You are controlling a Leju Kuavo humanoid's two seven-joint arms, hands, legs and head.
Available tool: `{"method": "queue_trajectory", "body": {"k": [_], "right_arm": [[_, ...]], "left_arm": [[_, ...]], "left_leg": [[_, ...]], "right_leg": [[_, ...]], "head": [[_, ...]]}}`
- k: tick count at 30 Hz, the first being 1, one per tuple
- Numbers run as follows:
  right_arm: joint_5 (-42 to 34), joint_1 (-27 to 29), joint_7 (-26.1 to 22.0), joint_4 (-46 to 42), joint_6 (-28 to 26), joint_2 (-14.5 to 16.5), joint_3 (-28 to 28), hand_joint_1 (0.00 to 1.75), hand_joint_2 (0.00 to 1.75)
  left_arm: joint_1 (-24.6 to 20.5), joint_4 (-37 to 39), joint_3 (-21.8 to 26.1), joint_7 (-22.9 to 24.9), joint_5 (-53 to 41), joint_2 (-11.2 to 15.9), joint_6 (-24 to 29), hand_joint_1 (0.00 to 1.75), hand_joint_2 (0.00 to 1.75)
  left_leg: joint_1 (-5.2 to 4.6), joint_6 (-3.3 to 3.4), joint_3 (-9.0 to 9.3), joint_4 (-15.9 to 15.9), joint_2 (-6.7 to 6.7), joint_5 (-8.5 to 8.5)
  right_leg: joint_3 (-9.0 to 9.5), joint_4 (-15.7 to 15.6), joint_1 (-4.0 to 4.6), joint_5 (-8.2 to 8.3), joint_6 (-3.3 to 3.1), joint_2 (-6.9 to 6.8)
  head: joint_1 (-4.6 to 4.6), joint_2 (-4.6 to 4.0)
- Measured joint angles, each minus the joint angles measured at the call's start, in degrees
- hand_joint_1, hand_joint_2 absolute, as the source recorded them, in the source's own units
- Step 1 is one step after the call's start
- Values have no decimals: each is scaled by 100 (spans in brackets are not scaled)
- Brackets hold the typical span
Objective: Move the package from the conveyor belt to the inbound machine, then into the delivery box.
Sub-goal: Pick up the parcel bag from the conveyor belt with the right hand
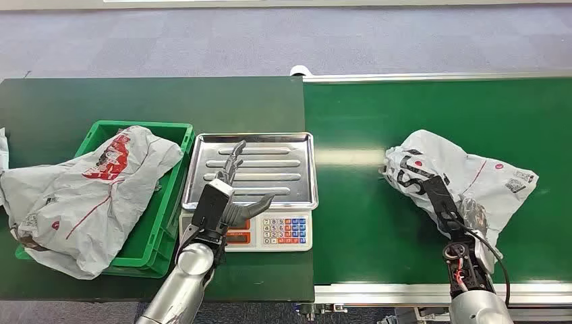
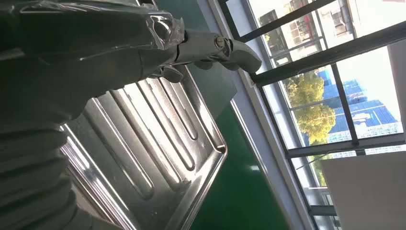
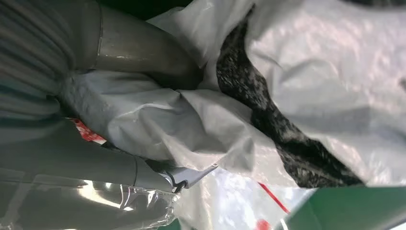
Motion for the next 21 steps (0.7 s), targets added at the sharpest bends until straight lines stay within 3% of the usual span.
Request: {"method": "queue_trajectory", "body": {"k": [14, 18, 21], "right_arm": [[-110, -7, -154, -208, 8, 146, 0, 175, 175], [-635, 47, -766, -387, -219, 198, 8, 175, 175], [-1442, 140, -1530, -700, -529, 282, 12, 175, 175]], "left_arm": [[25, -30, 57, -12, 0, 0, 5, 0, 175], [41, -34, 82, -107, 43, -6, 79, 0, 175], [69, -79, 95, -242, 64, -16, 284, 0, 175]], "left_leg": [[-1, 0, -1, 0, 0, 0], [0, 0, -1, 0, 0, 0], [0, 0, -1, 0, 0, 0]], "right_leg": [[-1, 0, -1, 0, 0, 0], [-1, 0, 0, 0, 0, 0], [-2, 0, 0, 0, 0, 0]], "head": [[-1, -1], [-1, 0], [-1, 0]]}}
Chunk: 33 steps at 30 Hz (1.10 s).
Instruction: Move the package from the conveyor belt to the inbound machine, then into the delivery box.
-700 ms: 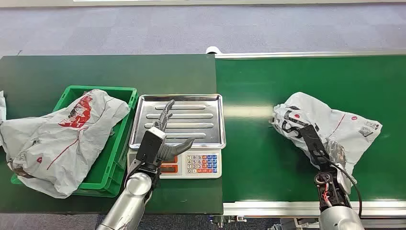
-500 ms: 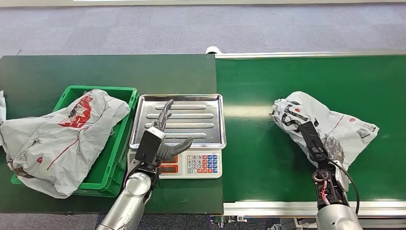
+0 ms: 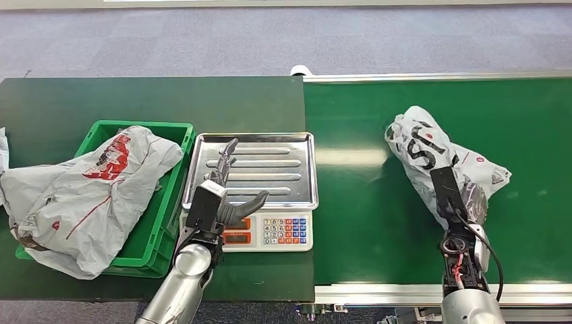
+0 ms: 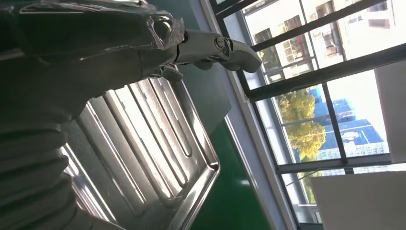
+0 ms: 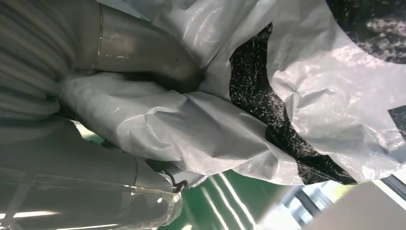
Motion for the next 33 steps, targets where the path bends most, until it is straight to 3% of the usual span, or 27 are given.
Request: {"method": "queue_trajectory", "body": {"k": [6, 9, 19, 27, 33], "right_arm": [[-1683, 503, -1542, -1349, -513, 265, 88, 175, 175], [-1994, 920, -1783, -2377, -654, 423, 344, 175, 175], [-1198, 1811, -1792, -4605, -1032, 640, 1445, 175, 175], [1083, 1809, -908, -4623, -73, 529, 2754, 175, 175], [1715, 1509, -489, -4102, 725, 241, 3571, 175, 175]], "left_arm": [[49, -198, 0, -303, 133, -19, 313, 0, 175], [54, -247, -14, -358, 184, -19, 317, 0, 175], [51, -252, -24, -402, 197, -31, 306, 0, 175], [-22, -250, -20, -451, 288, -32, 191, 0, 175], [-55, -211, -19, -451, 315, -22, 182, 0, 175]], "left_leg": [[0, 0, -2, 0, -4, -1], [0, -1, -1, -1, 0, -2], [0, -1, 0, -1, 3, -1], [1, -1, 1, -1, 5, 0], [0, -1, 0, -1, 4, 0]], "right_leg": [[-1, 0, 0, -1, 0, -3], [-3, 0, 0, -1, 0, 0], [-2, 0, 0, 0, 0, 1], [-1, 0, 1, 0, 0, 2], [-1, 0, 1, 0, 0, 2]], "head": [[1, 0], [-1, 0], [1, 0], [1, 0], [2, 0]]}}
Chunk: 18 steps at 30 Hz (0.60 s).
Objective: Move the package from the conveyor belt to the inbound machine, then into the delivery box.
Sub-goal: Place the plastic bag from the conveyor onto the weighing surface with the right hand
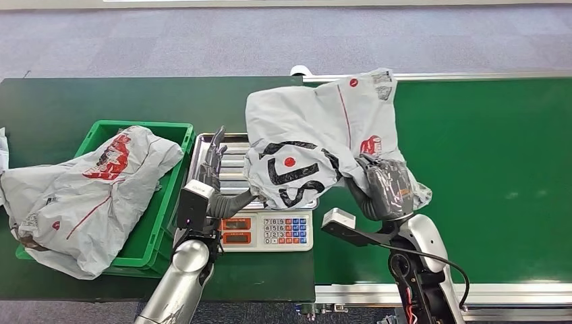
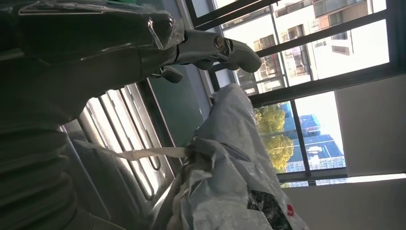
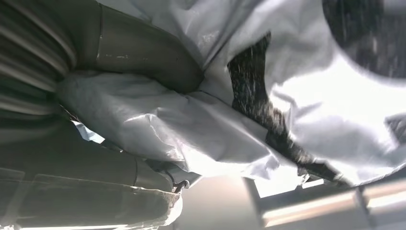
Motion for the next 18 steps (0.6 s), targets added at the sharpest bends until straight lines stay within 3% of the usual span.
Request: {"method": "queue_trajectory", "body": {"k": [10, 18], "right_arm": [[159, -324, 207, 516, 342, -266, 442, 175, 175], [106, -857, 218, 1297, 715, -653, 979, 175, 175]], "left_arm": [[-2, 28, 2, 0, 26, 32, 0, 0, 175], [-2, 38, 2, 9, 28, 40, 0, 0, 175]], "left_leg": [[0, 0, -1, 0, -1, -1], [0, 1, 0, 1, -1, 1]], "right_leg": [[-2, 0, 1, 0, 0, 0], [0, 0, 0, 1, 0, 0]], "head": [[-1, 0], [0, -1]]}}
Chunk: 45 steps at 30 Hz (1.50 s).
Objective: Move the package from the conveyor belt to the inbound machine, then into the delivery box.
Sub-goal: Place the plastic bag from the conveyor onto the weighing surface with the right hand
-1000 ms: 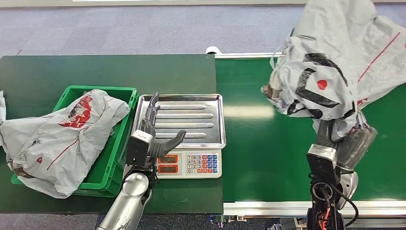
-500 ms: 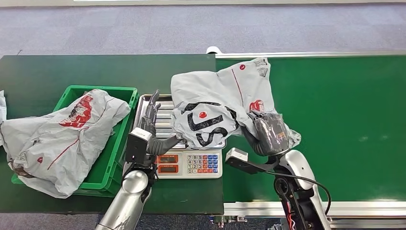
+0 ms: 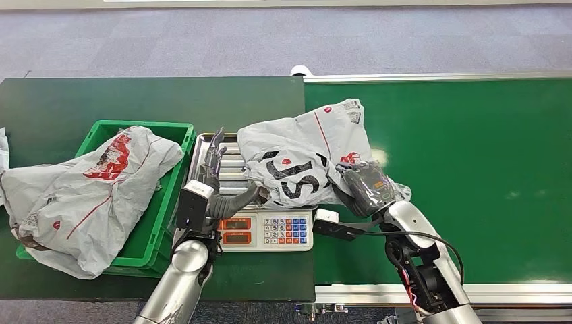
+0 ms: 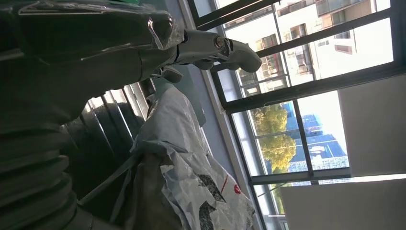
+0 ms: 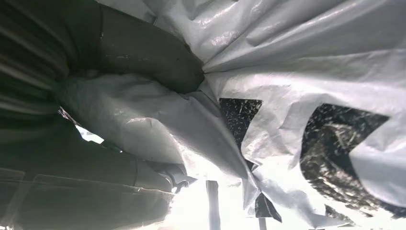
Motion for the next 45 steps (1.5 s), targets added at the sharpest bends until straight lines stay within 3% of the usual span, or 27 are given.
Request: {"method": "queue_trajectory", "body": {"k": [7, 13, 21, 33, 34, 38, 45], "right_arm": [[-492, -196, -411, 188, 5, -159, 359, 175, 175], [10, -293, -8, 217, -92, -182, 810, 175, 175], [-691, -148, -695, 86, -285, -192, 1161, 175, 175], [-928, 70, -800, -213, -420, -168, 1340, 175, 175], [-962, 73, -818, -215, -421, -168, 1344, 167, 175], [-1018, 107, -835, -243, -445, -166, 1350, 3, 175], [-730, 157, -356, -214, -863, -94, 1302, 0, 175]], "left_arm": [[-5, -1, -1, 27, -1, 0, -26, 0, 175], [-22, 3, -10, 52, -5, -1, -62, 0, 175], [-60, 32, -68, 111, -47, -18, -170, 0, 175], [-175, 173, -109, 136, -61, -62, -249, 0, 175], [-176, 177, -109, 137, -61, -63, -253, 0, 175], [-178, 183, -111, 140, -61, -63, -267, 0, 175], [-174, 184, -114, 161, -85, -63, -251, 0, 175]], "left_leg": [[1, 0, -1, 0, 1, -1], [1, 0, 0, -1, 1, 0], [1, 0, -1, 0, 1, -1], [1, 0, 0, 0, 1, -1], [1, 0, 0, 0, 1, -1], [1, 0, -1, 0, 1, -1], [1, 0, 0, -1, 1, -1]], "right_leg": [[-3, 0, 1, 0, 0, 1], [-3, 0, 3, 0, 0, 1], [-3, 0, 1, 0, 0, 1], [-3, 0, 1, 0, 0, 1], [-3, 0, 1, 0, 0, 1], [-4, 0, 1, 0, 0, 1], [-3, 0, 2, -1, 0, 1]], "head": [[-2, 0], [-1, 1], [-1, 1], [-1, 1], [-1, 1], [-1, 1], [-1, 1]]}}
